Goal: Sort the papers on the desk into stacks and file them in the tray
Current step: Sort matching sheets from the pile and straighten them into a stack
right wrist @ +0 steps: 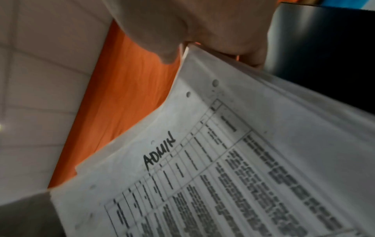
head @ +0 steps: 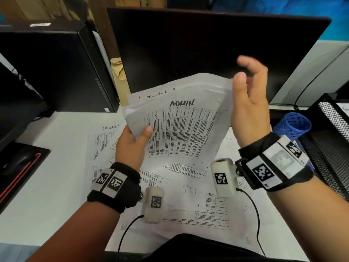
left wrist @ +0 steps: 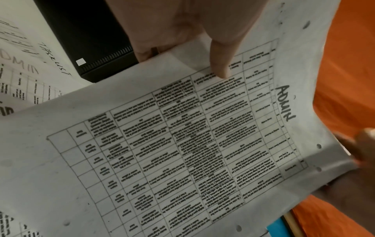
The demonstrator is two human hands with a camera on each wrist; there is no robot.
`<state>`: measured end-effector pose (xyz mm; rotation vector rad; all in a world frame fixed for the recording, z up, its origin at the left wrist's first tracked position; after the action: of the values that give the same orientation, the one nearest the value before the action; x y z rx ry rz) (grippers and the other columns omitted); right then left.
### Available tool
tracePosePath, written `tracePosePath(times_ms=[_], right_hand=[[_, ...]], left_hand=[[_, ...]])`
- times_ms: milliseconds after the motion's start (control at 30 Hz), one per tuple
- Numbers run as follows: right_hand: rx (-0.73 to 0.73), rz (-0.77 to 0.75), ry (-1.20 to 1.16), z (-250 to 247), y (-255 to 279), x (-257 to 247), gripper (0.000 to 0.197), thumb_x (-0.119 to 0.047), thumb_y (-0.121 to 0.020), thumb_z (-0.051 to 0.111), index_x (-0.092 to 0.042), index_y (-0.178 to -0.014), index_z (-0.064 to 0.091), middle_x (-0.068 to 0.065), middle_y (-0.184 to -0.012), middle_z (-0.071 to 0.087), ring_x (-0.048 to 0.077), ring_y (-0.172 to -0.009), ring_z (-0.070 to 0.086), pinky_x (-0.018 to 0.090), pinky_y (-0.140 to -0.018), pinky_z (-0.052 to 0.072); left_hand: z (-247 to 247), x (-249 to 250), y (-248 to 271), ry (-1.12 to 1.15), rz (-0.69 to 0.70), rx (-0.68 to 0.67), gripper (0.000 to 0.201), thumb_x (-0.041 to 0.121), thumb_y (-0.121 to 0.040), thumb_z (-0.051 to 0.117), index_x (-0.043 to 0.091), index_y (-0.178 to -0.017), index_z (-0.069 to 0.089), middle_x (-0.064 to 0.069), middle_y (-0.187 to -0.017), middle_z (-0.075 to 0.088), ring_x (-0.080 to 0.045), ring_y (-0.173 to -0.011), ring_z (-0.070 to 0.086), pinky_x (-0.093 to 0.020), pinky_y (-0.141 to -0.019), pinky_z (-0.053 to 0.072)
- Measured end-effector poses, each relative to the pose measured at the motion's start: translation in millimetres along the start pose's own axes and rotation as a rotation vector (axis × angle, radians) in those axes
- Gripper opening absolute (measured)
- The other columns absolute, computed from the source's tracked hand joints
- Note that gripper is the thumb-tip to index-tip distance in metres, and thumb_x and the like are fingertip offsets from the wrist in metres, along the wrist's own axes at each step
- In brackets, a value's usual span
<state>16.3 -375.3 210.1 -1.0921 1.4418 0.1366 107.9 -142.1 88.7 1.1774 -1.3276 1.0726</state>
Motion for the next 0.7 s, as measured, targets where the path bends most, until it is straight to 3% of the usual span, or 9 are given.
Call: tracePosePath(times_ms=[100, 200, 267, 333, 400, 500, 600, 633, 700], right_hand=[[-0.15, -0.155, 0.131, 11, 5, -11, 0.052, -0.033, -0.092, 0.055, -0.031, -0.139, 0.031, -0.006, -0.136, 0.04, 0.0, -0.114, 0.042, 0.008, -0.101, 0.032], [-0.224, -0.102, 0.359, 17, 5, 7, 0.051, -0.03, -0.084, 0.067, -0.029, -0.132, 0.05, 0.003, -0.133, 0.037, -0.001, -0.113, 0.032, -0.007, -0.094, 0.021], [-0.188, -0.093, 0.394, 14, 4, 12, 0.046, -0.018, -0.085, 0.065, -0.025, -0.129, 0.054, 0.005, -0.132, 0.038, 0.001, -0.114, 0.033, -0.01, -0.091, 0.018], [-0.173, -0.127, 0.371, 13, 4, 8, 0.047, -0.011, -0.087, 0.061, -0.024, -0.131, 0.052, 0.006, -0.131, 0.041, 0.002, -0.115, 0.036, -0.008, -0.093, 0.019], [-0.17, -0.121, 0.277, 11, 5, 6, 0.06, -0.01, -0.086, 0.062, -0.028, -0.139, 0.04, 0.001, -0.131, 0.044, -0.002, -0.114, 0.042, -0.004, -0.094, 0.027], [-0.15, 0.06, -0.003, 9, 11, 26, 0.071, -0.013, -0.086, 0.065, -0.036, -0.14, 0.025, -0.012, -0.124, 0.052, -0.011, -0.107, 0.051, 0.005, -0.089, 0.042], [-0.142, 0.303, -0.162, 17, 35, 70, 0.048, -0.015, -0.09, 0.059, -0.023, -0.134, 0.041, -0.011, -0.123, 0.058, 0.0, -0.111, 0.057, 0.029, -0.099, 0.048], [-0.157, 0.358, -0.155, 21, 45, 81, 0.041, -0.017, -0.092, 0.056, -0.022, -0.131, 0.045, -0.012, -0.119, 0.06, -0.001, -0.109, 0.058, 0.03, -0.099, 0.049], [-0.179, 0.415, -0.151, 28, 63, 92, 0.031, -0.019, -0.097, 0.047, -0.025, -0.127, 0.047, -0.022, -0.112, 0.06, -0.013, -0.102, 0.056, 0.015, -0.094, 0.045]], left_hand=[[-1, 2, -2, -0.018, 0.005, 0.011, 0.032, 0.03, -0.09, 0.058, 0.028, -0.122, 0.056, 0.017, -0.108, 0.064, 0.006, -0.101, 0.056, -0.013, -0.078, 0.041], [-2, -2, -4, -0.005, -0.014, 0.004, 0.036, 0.034, -0.088, 0.06, 0.029, -0.123, 0.055, 0.014, -0.113, 0.065, 0.0, -0.105, 0.058, -0.02, -0.084, 0.044], [0, -5, -4, -0.039, -0.017, -0.023, 0.034, 0.036, -0.084, 0.064, 0.031, -0.117, 0.056, 0.015, -0.109, 0.065, 0.001, -0.101, 0.057, -0.017, -0.079, 0.042], [1, -9, -4, -0.079, -0.019, -0.036, 0.032, 0.037, -0.084, 0.064, 0.03, -0.115, 0.056, 0.016, -0.103, 0.063, 0.001, -0.096, 0.056, -0.014, -0.073, 0.039], [0, -13, -3, -0.064, -0.036, -0.02, 0.03, 0.035, -0.088, 0.06, 0.029, -0.118, 0.058, 0.017, -0.102, 0.062, -0.001, -0.096, 0.056, -0.014, -0.074, 0.039], [-3, -13, -1, -0.005, -0.031, 0.009, 0.024, 0.028, -0.09, 0.059, 0.034, -0.114, 0.058, 0.019, -0.104, 0.063, 0.003, -0.1, 0.056, -0.014, -0.079, 0.04], [-6, -8, 2, 0.027, -0.004, 0.023, 0.028, 0.024, -0.09, 0.059, 0.034, -0.116, 0.054, 0.024, -0.103, 0.062, 0.015, -0.094, 0.054, -0.004, -0.074, 0.043], [-5, -6, 3, 0.031, 0.003, 0.024, 0.03, 0.023, -0.09, 0.059, 0.033, -0.118, 0.053, 0.025, -0.103, 0.061, 0.018, -0.092, 0.054, 0.001, -0.071, 0.043], [-4, -3, 5, 0.031, 0.019, 0.027, 0.032, 0.024, -0.09, 0.058, 0.03, -0.12, 0.051, 0.023, -0.107, 0.062, 0.015, -0.095, 0.055, -0.002, -0.073, 0.044]])
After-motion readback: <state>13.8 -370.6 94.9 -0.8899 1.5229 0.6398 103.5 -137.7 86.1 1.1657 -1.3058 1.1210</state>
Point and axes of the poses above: each hand's wrist, its own y-axis away from the middle knuckle, its own z-axis out of the palm, x = y × z, the point moved 8 cm from there along -y, towards the middle knuckle
